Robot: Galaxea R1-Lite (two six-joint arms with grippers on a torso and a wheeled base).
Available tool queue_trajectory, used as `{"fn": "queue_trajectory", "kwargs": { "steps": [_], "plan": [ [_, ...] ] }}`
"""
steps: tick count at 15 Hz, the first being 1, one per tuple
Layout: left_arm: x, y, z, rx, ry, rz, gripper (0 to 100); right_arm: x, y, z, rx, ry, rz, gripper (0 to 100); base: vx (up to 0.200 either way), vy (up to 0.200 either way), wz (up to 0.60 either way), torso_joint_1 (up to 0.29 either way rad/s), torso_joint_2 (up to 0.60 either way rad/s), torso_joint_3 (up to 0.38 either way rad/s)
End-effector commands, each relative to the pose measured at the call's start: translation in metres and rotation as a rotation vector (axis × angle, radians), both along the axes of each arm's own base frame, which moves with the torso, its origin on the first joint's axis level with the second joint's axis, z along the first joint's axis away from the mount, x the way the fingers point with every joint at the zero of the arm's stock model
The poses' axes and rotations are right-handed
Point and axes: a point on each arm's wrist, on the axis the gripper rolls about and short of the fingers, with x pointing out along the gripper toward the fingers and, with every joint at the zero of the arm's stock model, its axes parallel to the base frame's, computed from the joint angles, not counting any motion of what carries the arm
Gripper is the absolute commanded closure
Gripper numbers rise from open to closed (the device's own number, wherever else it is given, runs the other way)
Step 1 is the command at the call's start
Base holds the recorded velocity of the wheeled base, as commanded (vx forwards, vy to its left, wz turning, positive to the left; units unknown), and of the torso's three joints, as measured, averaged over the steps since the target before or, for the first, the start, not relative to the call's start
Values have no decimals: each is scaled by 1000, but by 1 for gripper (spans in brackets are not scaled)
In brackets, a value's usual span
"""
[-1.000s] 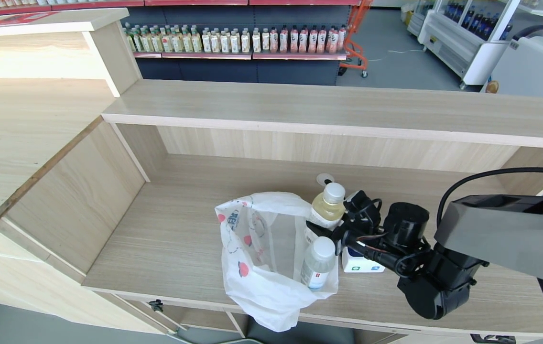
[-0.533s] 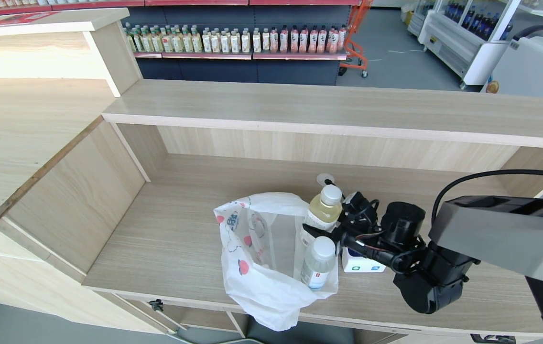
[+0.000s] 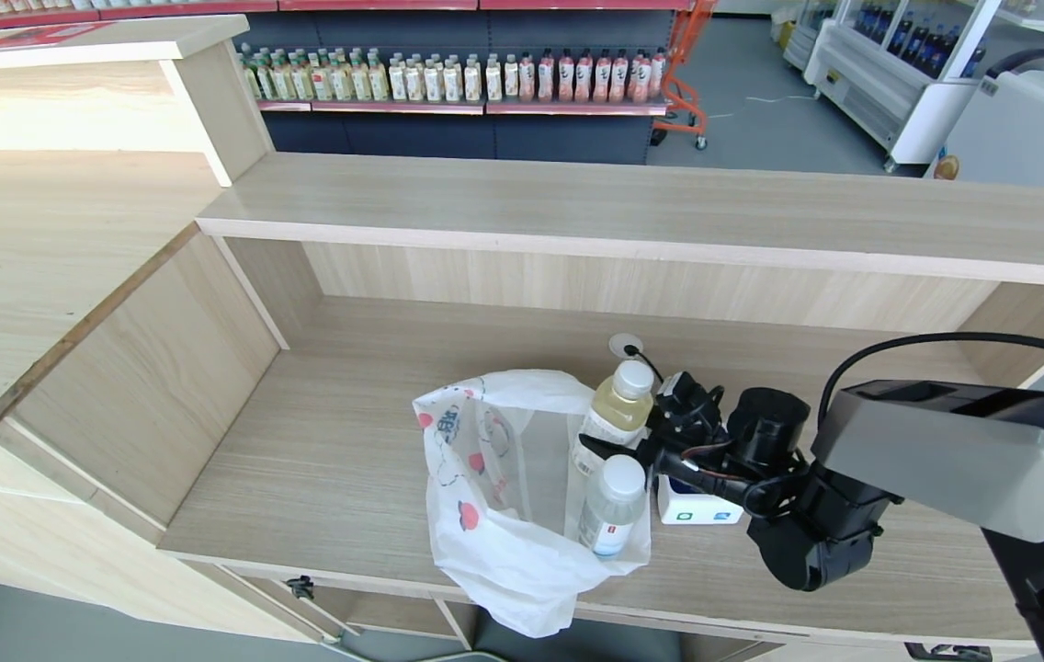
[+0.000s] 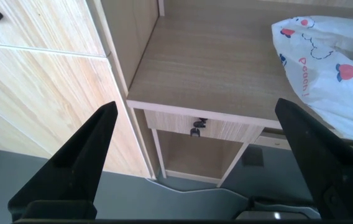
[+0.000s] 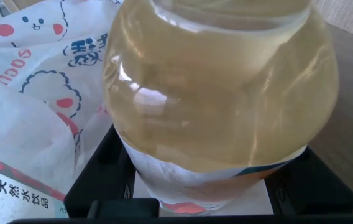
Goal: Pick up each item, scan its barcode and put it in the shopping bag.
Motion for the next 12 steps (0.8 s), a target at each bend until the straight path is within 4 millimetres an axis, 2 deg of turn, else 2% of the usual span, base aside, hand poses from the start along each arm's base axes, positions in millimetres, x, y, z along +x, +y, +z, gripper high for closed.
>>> {"fn": "queue_trajectory", "kwargs": {
  "steps": [1, 11, 12],
  "plan": [
    [0, 0, 0, 1, -1, 0, 0, 5, -1, -7, -3, -3, 21, 100, 0, 0, 0, 0, 0, 0],
    [0, 0, 0, 1, -1, 0, 0, 10, -3, -14, -10, -5, 70, 100, 0, 0, 0, 0, 0, 0],
    [0, 0, 0, 1, -1, 0, 0, 10, -3, -14, -11, -6, 73, 0, 0, 0, 0, 0, 0, 0]
  ]
}}
